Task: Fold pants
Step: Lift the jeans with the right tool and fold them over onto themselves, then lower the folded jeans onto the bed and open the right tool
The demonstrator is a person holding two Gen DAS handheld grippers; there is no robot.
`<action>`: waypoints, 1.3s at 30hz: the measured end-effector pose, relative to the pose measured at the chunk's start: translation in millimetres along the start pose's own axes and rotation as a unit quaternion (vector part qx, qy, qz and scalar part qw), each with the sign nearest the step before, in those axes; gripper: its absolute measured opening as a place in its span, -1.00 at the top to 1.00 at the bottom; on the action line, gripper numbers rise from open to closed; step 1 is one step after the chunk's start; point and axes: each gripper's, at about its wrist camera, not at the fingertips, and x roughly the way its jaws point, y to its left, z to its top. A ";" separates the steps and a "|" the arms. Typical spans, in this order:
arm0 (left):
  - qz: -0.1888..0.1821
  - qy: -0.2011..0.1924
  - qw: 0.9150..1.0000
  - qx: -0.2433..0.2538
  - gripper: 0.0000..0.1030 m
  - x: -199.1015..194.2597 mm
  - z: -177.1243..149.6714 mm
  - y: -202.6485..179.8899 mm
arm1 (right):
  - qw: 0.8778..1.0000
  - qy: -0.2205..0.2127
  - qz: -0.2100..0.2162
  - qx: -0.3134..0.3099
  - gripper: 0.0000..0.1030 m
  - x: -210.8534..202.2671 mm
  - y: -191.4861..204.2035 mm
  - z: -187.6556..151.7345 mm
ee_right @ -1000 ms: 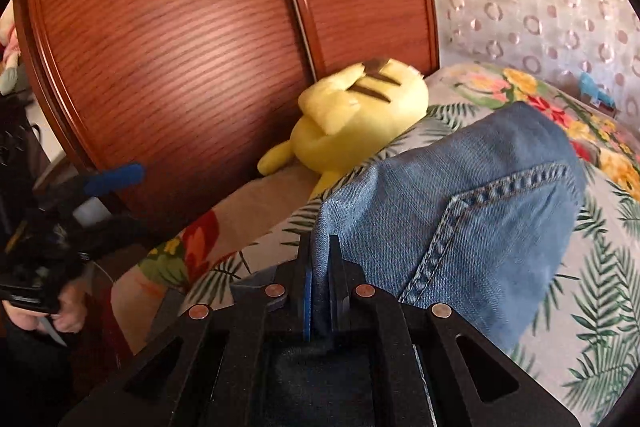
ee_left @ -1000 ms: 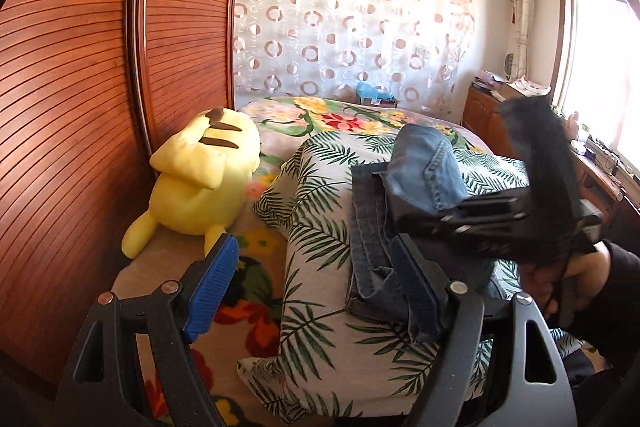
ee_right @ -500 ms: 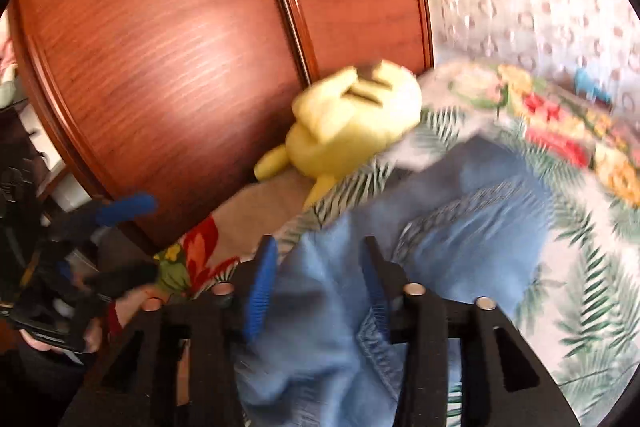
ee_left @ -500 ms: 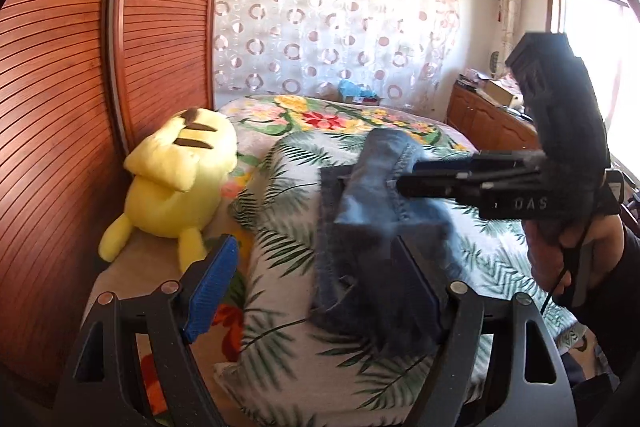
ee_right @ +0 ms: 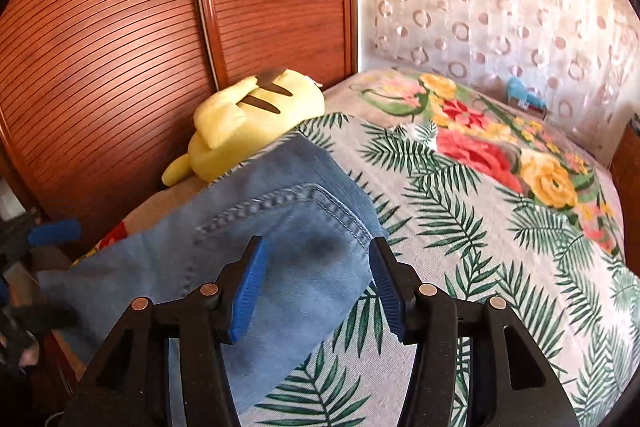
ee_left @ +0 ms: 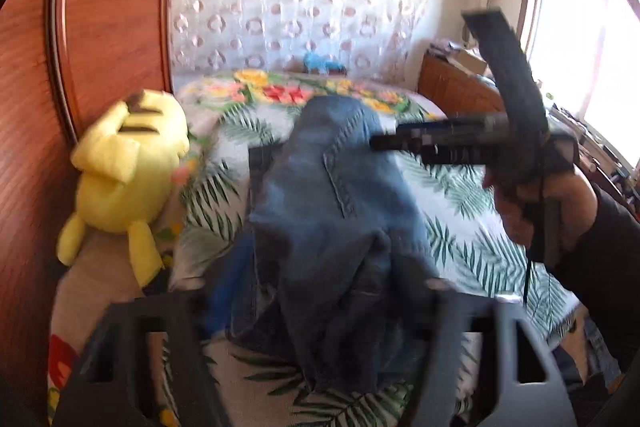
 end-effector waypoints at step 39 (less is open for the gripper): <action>-0.011 -0.050 0.998 -0.036 0.68 -6.1 32.9 44.3 | 0.992 -0.043 0.103 0.061 0.52 25.2 -52.5 62.2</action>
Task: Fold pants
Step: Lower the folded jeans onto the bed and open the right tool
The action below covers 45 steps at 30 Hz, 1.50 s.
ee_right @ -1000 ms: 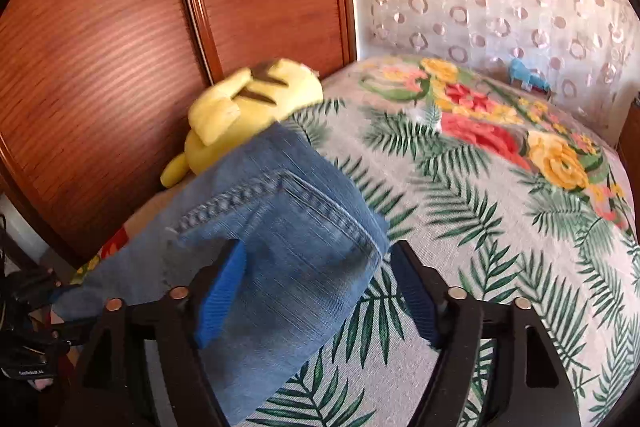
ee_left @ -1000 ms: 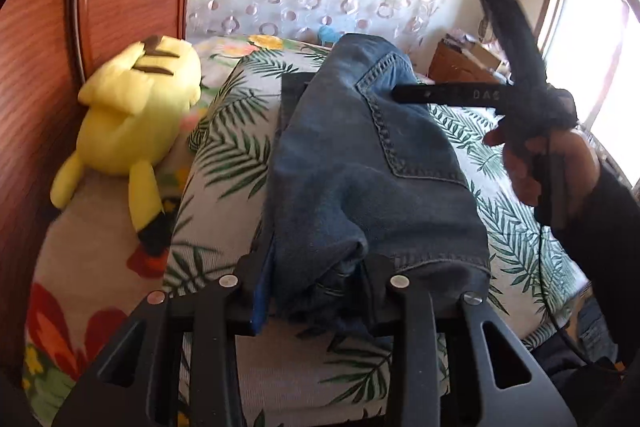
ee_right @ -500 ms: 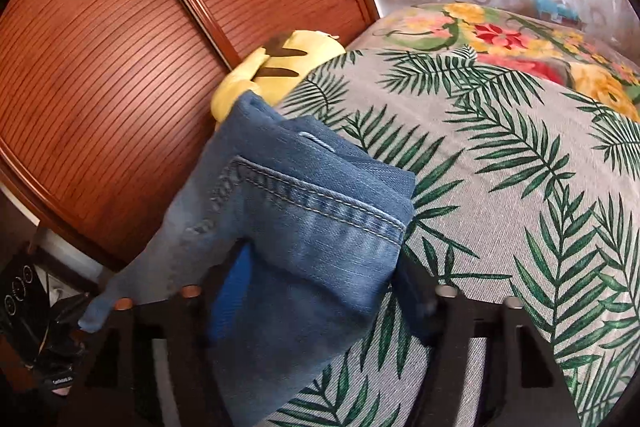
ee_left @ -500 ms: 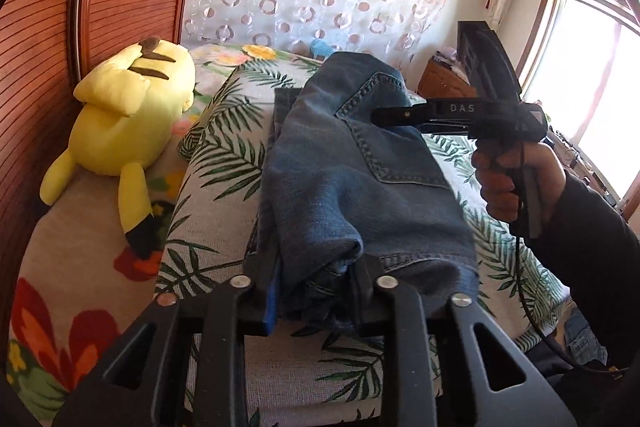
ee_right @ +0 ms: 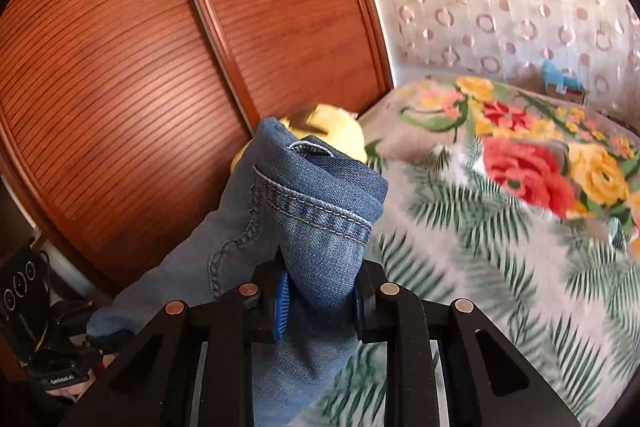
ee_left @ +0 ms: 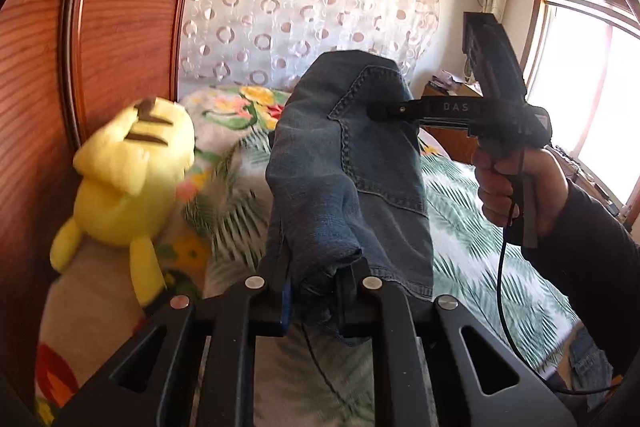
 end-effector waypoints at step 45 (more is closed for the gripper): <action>0.067 0.041 0.997 -0.015 0.04 93.6 25.0 40.4 | 0.995 0.033 -0.090 -0.003 -0.01 141.6 -85.7 59.7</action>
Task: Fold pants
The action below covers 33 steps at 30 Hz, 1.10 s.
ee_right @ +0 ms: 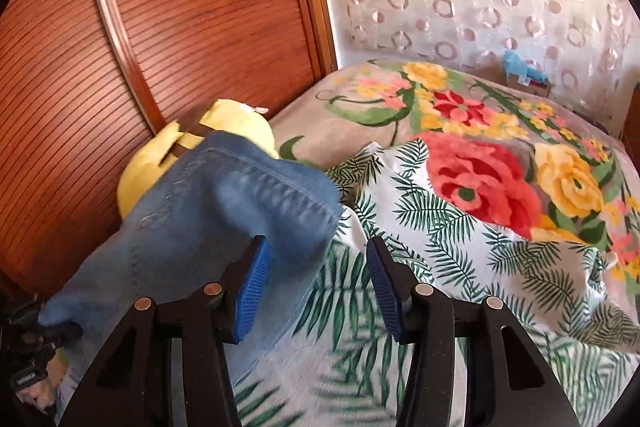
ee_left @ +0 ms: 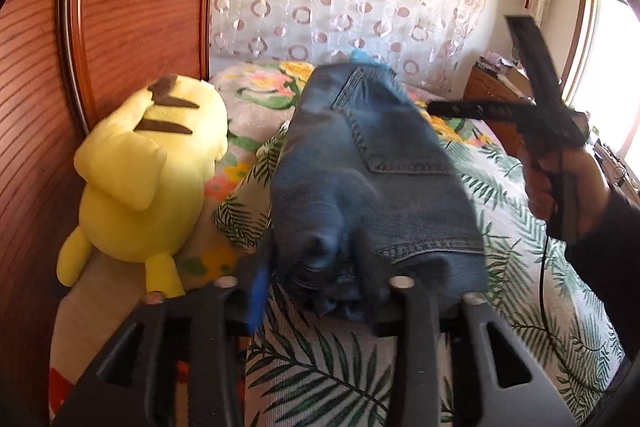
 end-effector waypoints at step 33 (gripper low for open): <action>-0.025 -0.060 0.994 0.091 -0.55 -91.3 1.9 -113.3 | 0.992 -0.115 -0.041 0.017 -0.01 -251.5 36.0 -173.3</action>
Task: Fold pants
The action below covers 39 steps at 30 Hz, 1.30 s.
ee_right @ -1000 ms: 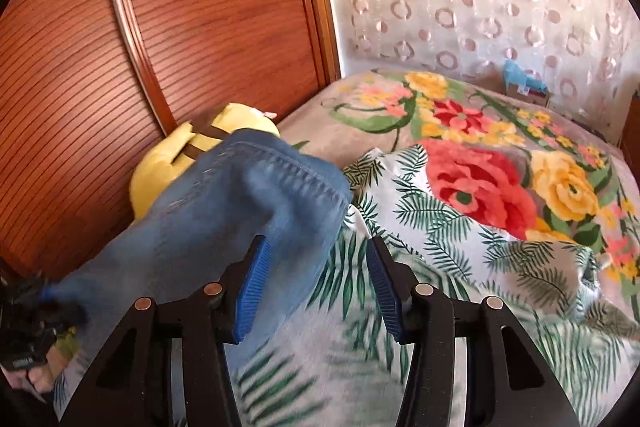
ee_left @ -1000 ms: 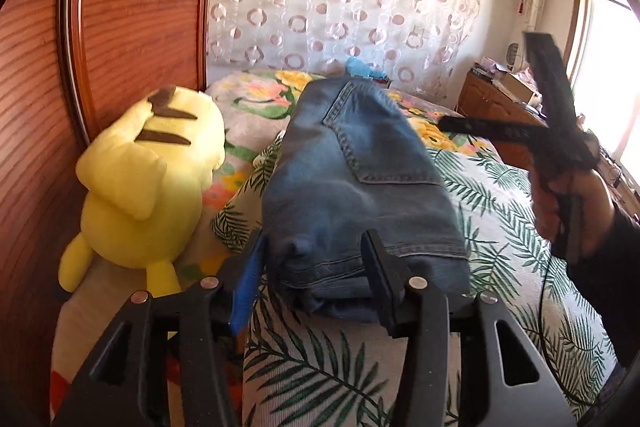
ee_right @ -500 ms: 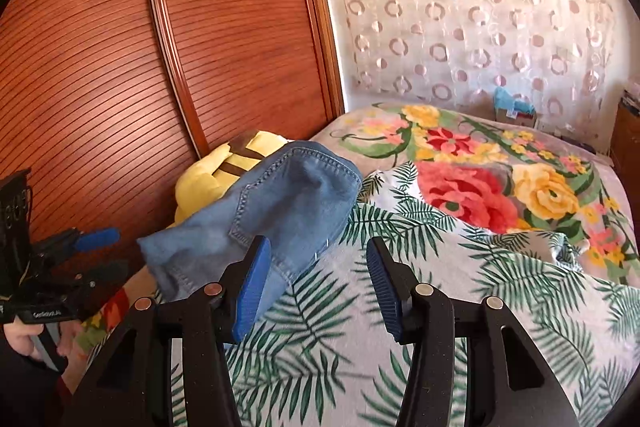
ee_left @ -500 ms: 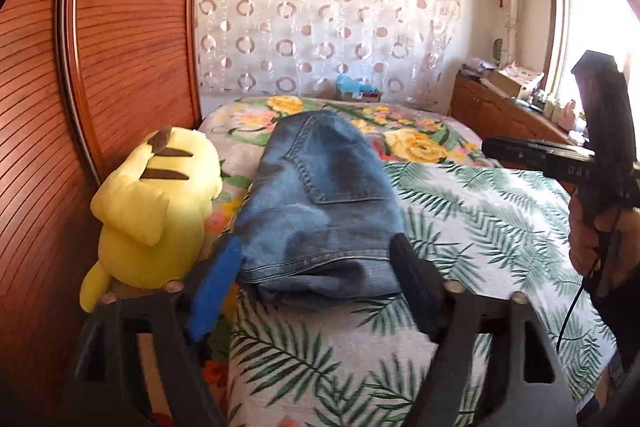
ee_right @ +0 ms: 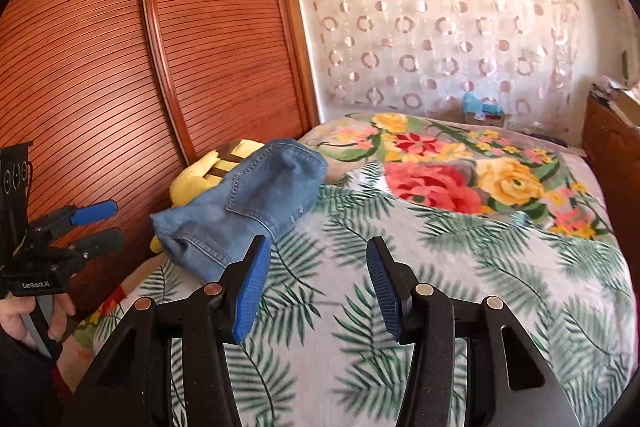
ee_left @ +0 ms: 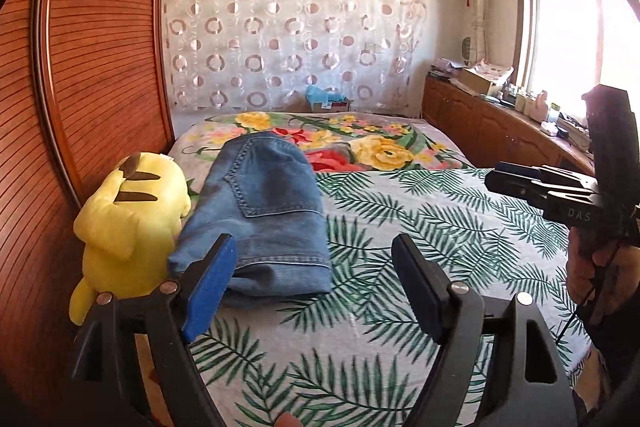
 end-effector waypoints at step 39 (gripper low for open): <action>-0.003 -0.037 0.999 0.023 -0.55 -35.6 14.6 -104.7 | 0.974 -0.084 -0.204 0.056 -0.52 -188.2 14.6 -56.2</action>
